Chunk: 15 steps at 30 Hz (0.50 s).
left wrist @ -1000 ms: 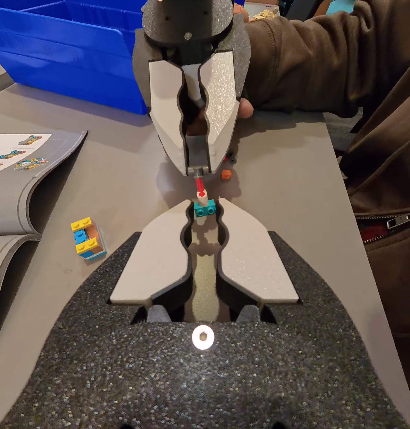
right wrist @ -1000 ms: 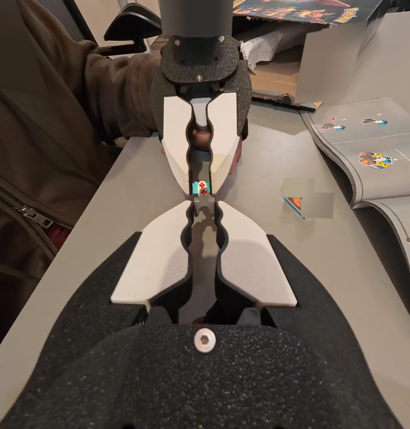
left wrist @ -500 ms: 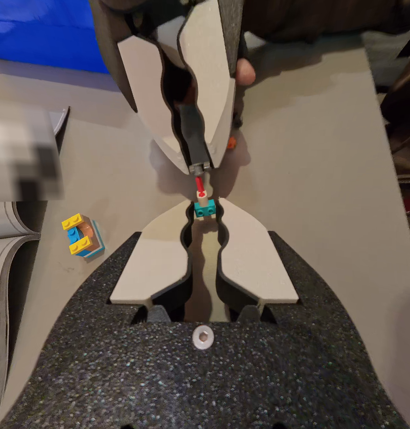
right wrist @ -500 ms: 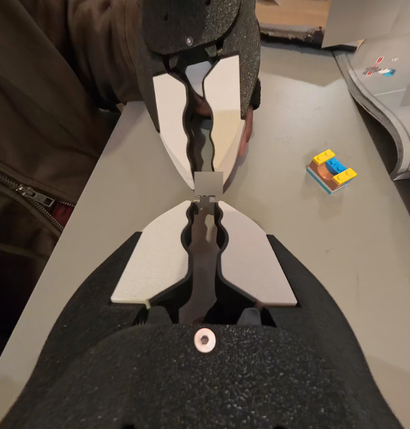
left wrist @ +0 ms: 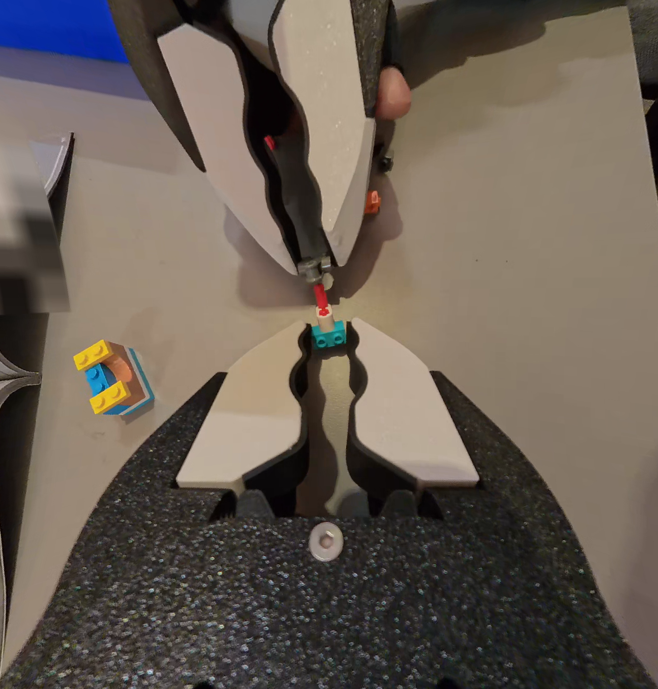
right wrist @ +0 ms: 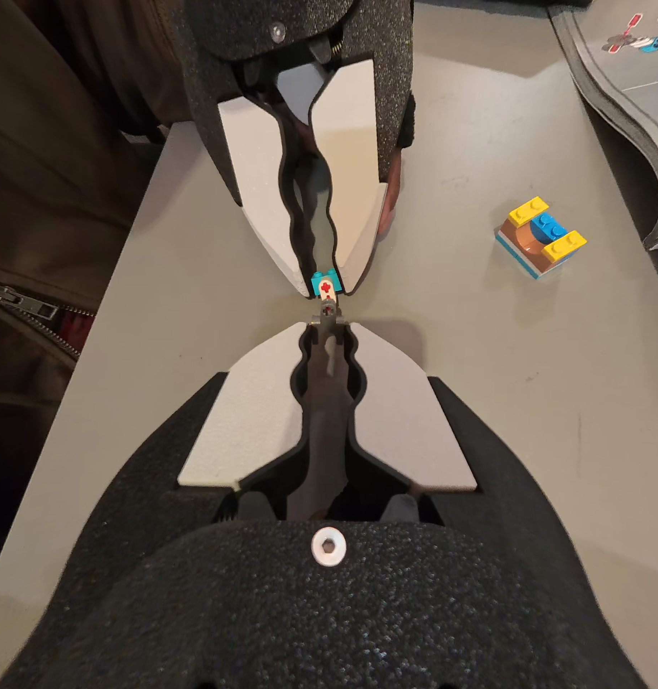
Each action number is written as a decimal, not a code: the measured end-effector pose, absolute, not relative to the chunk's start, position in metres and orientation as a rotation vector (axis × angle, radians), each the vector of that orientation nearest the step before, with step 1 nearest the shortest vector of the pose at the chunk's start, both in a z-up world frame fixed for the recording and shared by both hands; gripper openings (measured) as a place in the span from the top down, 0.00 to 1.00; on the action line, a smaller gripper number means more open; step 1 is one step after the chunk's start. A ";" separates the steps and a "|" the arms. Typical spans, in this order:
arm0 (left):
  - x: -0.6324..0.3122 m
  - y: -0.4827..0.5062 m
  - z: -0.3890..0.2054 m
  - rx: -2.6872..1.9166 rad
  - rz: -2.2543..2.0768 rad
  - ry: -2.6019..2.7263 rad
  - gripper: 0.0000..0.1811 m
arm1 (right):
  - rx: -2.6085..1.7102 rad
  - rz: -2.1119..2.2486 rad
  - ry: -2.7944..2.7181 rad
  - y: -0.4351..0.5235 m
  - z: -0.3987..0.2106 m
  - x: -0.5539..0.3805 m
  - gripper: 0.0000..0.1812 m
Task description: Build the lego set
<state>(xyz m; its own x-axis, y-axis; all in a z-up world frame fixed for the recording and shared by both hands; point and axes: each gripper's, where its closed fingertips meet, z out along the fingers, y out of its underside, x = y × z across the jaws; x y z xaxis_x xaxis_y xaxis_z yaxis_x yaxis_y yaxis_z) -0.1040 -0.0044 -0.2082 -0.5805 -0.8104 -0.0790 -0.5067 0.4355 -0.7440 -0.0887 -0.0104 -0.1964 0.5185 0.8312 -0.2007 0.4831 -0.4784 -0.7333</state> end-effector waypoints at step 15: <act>-0.112 0.000 -0.209 -1.150 -0.871 2.247 0.79 | -2.162 0.702 -1.077 -0.012 -0.199 -0.088 0.91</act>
